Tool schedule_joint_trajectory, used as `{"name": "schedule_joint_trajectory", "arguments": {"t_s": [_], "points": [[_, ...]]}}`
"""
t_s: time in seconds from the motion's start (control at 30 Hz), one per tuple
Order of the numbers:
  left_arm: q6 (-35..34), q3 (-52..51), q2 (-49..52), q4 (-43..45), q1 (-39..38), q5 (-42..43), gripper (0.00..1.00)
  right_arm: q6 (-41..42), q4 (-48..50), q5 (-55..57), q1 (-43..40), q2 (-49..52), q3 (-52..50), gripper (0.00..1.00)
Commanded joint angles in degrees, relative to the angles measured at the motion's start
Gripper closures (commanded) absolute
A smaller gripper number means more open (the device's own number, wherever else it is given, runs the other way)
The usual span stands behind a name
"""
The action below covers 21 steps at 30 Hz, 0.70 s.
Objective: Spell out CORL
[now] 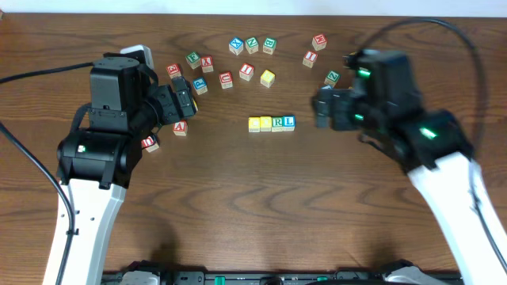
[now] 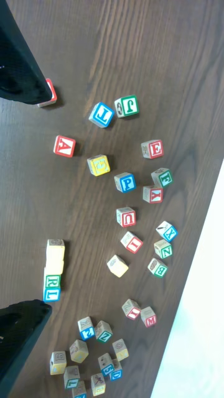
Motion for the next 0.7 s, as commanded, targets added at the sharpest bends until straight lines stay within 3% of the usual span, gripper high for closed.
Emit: {"name": "schedule_joint_trajectory", "arguments": {"t_s": [0.0,0.33,0.67], "points": [[0.3,-0.3,0.5,0.0,0.0,-0.8,0.01,-1.2,-3.1,3.0,-2.8,-6.6,0.4,0.01],[0.3,-0.3,0.5,0.0,0.0,-0.8,0.01,-1.2,-10.3,5.2,-4.7,-21.4,0.4,0.01],[0.3,-0.3,0.5,0.0,0.0,-0.8,0.01,-2.6,-14.2,13.5,-4.7,-25.9,0.4,0.01]]}}
